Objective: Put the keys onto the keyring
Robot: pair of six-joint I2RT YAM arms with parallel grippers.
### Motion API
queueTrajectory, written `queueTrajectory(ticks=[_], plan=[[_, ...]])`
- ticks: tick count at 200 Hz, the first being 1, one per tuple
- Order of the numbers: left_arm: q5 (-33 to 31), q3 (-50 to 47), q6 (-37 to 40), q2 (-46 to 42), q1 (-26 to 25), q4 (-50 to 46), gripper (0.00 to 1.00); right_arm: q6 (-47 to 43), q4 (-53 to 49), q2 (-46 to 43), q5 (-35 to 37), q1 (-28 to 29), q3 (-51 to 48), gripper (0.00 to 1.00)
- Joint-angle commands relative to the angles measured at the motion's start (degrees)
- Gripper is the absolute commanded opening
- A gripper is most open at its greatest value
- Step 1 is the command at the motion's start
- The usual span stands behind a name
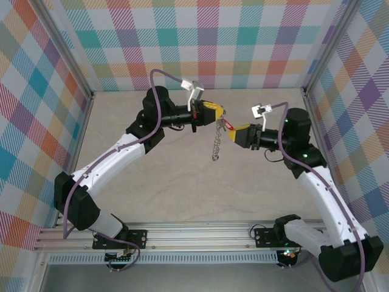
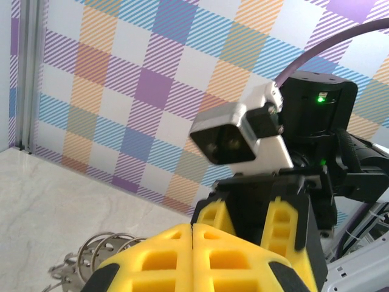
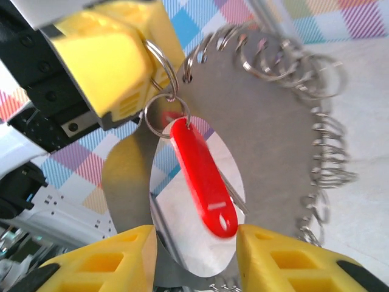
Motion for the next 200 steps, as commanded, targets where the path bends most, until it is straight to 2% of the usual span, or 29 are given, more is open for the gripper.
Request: queueTrajectory(ticks=[1, 44, 119, 200], plan=[[0.5, -0.1, -1.3, -1.8, -0.5, 4.4, 0.0, 0.8, 0.1, -2.0, 0.9, -1.3, 0.2, 0.39], [1.7, -0.4, -2.2, -1.5, -0.5, 5.4, 0.0, 6.3, 7.5, -0.1, 3.8, -1.4, 2.6, 0.34], [1.7, -0.2, -2.7, -1.5, -0.5, 5.7, 0.0, 18.6, 26.6, 6.8, -0.4, -1.2, 3.0, 0.34], [1.5, 0.0, -2.7, -1.4, -0.6, 5.4, 0.0, 19.6, 29.8, 7.7, -1.1, 1.3, 3.0, 0.33]])
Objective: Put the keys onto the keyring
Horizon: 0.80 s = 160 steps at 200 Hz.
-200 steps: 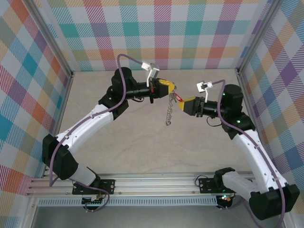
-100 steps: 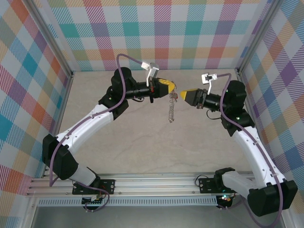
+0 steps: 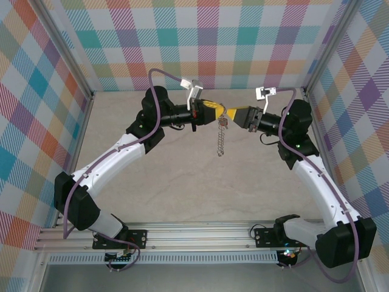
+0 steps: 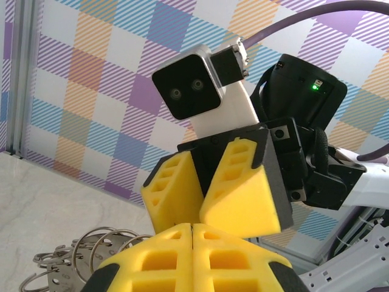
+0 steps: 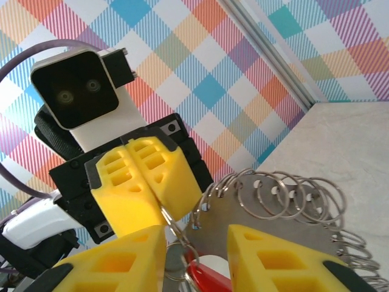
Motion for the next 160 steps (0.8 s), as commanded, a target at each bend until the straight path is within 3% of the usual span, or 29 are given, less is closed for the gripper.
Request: queueTrajectory(ticks=[1, 42, 94, 106, 123, 139, 160], plan=[[0.9, 0.1, -0.3, -1.5, -0.6, 3.4, 0.0, 0.8, 3.7, -0.1, -1.4, 0.7, 1.7, 0.33], [0.6, 0.2, -0.2, -1.4, -0.6, 3.4, 0.0, 0.8, 4.1, 0.4, -1.3, 1.5, 1.5, 0.31], [0.6, 0.5, -0.2, -1.1, -0.9, 3.1, 0.0, 1.6, 5.4, 1.5, -1.6, 2.0, 2.0, 0.21], [0.5, 0.5, -0.2, -1.1, -1.0, 3.1, 0.0, 1.8, 5.5, 1.7, -2.0, 2.1, 2.1, 0.16], [0.3, 0.5, -0.1, -1.0, -1.0, 3.1, 0.0, 1.5, 5.2, 1.6, -2.3, 2.1, 2.0, 0.02], [-0.1, 1.0, 0.2, -0.9, -1.0, 1.8, 0.0, -1.1, 1.5, 1.3, -2.1, 2.1, 2.9, 0.0], [-2.3, 2.3, 3.7, -1.4, -0.8, -4.0, 0.0, -10.2, -11.4, 1.4, -1.3, 1.9, 6.8, 0.0]])
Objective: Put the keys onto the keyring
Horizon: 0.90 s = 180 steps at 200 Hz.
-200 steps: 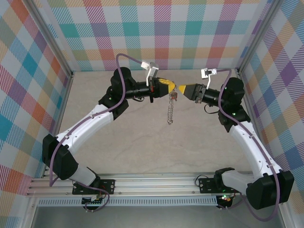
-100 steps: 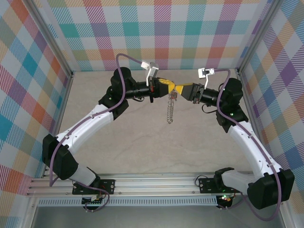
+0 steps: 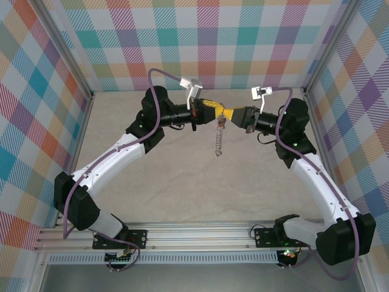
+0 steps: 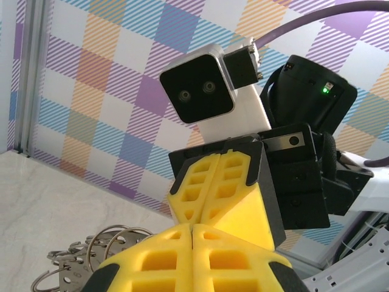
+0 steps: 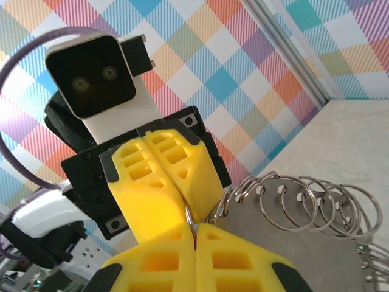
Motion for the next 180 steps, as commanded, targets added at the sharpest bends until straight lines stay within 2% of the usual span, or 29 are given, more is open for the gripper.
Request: queueTrajectory(ticks=[1, 9, 28, 43, 53, 73, 96, 127, 180], plan=[[-1.1, 2.2, 3.9, -1.4, -0.7, -3.7, 0.0, -9.4, -11.8, 0.1, 0.0, 0.3, 5.7, 0.0], [-1.6, 2.9, 5.6, -1.8, -0.1, -6.1, 0.07, -14.0, -18.1, 0.7, 0.5, 0.1, 8.1, 0.0], [-1.1, 5.2, 9.8, -2.7, 2.0, -12.9, 0.33, -23.2, -30.1, 3.0, 0.7, -0.8, 13.8, 0.0], [0.3, 8.5, 14.5, -2.7, 3.4, -20.4, 0.44, -29.1, -37.6, 5.3, 0.0, -1.0, 18.3, 0.0], [2.3, 11.3, 17.4, -2.2, 4.3, -25.4, 0.47, -32.7, -42.2, 6.8, 0.2, -1.2, 21.1, 0.0], [6.2, 16.9, 23.0, -0.6, 5.6, -36.1, 0.49, -39.3, -50.0, 9.7, 1.2, -1.2, 26.2, 0.0], [9.8, 21.9, 27.1, 1.9, 7.1, -43.0, 0.5, -43.9, -54.9, 12.1, 2.2, -1.2, 29.8, 0.0], [14.3, 28.1, 31.2, 6.7, 8.2, -51.2, 0.42, -46.2, -56.5, 13.9, 0.0, -1.2, 31.9, 0.0], [17.9, 31.3, 32.6, 11.7, 8.1, -54.4, 0.4, -45.8, -55.9, 15.3, -4.0, -1.2, 32.4, 0.0]])
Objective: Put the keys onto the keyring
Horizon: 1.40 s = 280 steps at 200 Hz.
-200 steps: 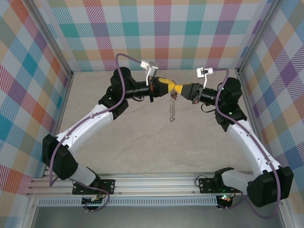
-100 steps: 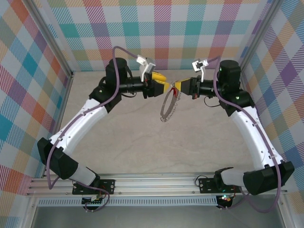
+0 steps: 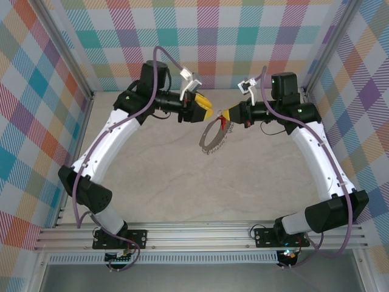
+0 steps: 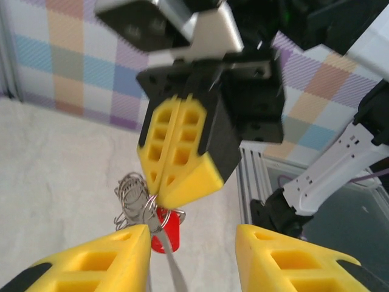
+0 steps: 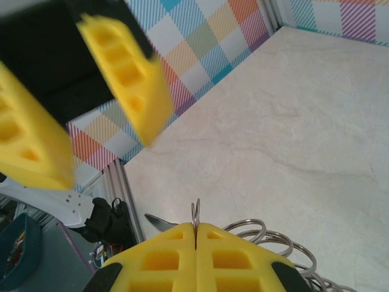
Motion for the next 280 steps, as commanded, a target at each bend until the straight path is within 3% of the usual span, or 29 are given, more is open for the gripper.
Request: queueTrajectory(ticks=[1, 195, 237, 268, 280], plan=[[4.0, 2.1, 2.1, 1.2, 0.5, -3.5, 0.4, -1.7, 0.3, -0.2, -4.6, -0.2, 1.5, 0.0], [6.7, 5.2, -2.0, 5.7, -2.6, 0.6, 0.37, 2.1, 5.8, 0.2, -8.5, -0.2, -1.0, 0.0], [6.9, 5.6, -1.8, 6.0, -3.2, 0.1, 0.22, 2.0, 6.0, 0.1, -8.1, -0.2, -1.5, 0.0], [7.3, 5.3, -1.4, 6.0, -3.5, -0.6, 0.0, 2.3, 6.5, 0.1, -7.9, -0.2, -1.7, 0.0], [7.0, 5.1, -1.5, 6.0, -3.7, -0.6, 0.0, 2.8, 7.1, 0.0, -8.1, -0.2, -1.8, 0.0]])
